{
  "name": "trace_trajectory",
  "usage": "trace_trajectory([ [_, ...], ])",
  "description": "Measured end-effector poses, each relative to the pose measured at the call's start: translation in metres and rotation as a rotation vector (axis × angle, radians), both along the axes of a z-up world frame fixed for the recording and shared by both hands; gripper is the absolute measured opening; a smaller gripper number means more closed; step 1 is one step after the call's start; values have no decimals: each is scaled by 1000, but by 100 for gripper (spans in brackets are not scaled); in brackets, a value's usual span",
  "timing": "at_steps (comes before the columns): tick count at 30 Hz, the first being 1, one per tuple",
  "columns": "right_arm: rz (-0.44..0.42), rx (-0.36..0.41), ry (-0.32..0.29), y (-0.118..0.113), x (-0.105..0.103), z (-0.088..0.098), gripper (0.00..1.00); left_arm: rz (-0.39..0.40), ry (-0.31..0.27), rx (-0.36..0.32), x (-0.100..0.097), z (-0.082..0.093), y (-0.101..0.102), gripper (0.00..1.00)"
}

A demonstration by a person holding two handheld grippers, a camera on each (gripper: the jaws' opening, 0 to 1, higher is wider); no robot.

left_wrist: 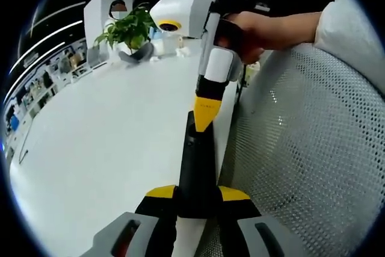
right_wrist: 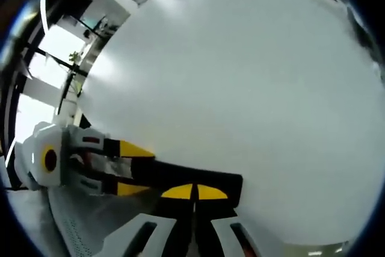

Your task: Press the specified remote control buttons in sequence, fully releasing each button before pressing the next.

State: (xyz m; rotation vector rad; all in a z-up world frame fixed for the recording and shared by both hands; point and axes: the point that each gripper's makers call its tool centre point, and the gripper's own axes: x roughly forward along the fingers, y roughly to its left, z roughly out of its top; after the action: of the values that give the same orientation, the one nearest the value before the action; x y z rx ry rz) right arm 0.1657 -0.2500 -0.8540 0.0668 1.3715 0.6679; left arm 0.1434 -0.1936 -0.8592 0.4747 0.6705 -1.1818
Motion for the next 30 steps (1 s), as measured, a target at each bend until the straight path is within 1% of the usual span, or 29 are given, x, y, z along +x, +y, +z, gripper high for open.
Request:
trace_trajectory([
  [6, -19, 10, 25, 0, 1, 0, 0, -11, -11, 8, 0, 0, 0, 24],
  [11, -99, 64, 90, 0, 2, 1, 0, -24, -25, 28, 0, 0, 0, 24],
  [13, -98, 80, 88, 2, 2, 2, 0, -26, -28, 31, 0, -1, 0, 24],
  [15, -89, 108, 72, 10, 3, 5, 0, -24, -27, 30, 0, 0, 0, 24],
  [16, -77, 111, 68, 13, 2, 5, 0, -25, -27, 30, 0, 0, -1, 24],
  [18, -50, 90, 65, 13, 0, 3, 0, -24, -26, 28, -1, 0, -1, 24],
  [20, -47, 101, 46, 14, 1, 5, 0, -25, -21, 23, -2, 0, -2, 24],
  [21, -50, 109, 46, 15, 2, 5, 0, -31, -24, 24, -2, 0, -3, 24],
  [23, -47, 125, 66, 17, 0, 6, 0, -35, -24, 22, -3, 0, -4, 24],
  [28, -53, 144, 60, 19, 1, 7, 0, -43, -24, 20, -3, 0, -5, 24],
  [30, -52, 144, 62, 20, 1, 5, 0, -43, -23, 19, -3, 0, -6, 24],
])
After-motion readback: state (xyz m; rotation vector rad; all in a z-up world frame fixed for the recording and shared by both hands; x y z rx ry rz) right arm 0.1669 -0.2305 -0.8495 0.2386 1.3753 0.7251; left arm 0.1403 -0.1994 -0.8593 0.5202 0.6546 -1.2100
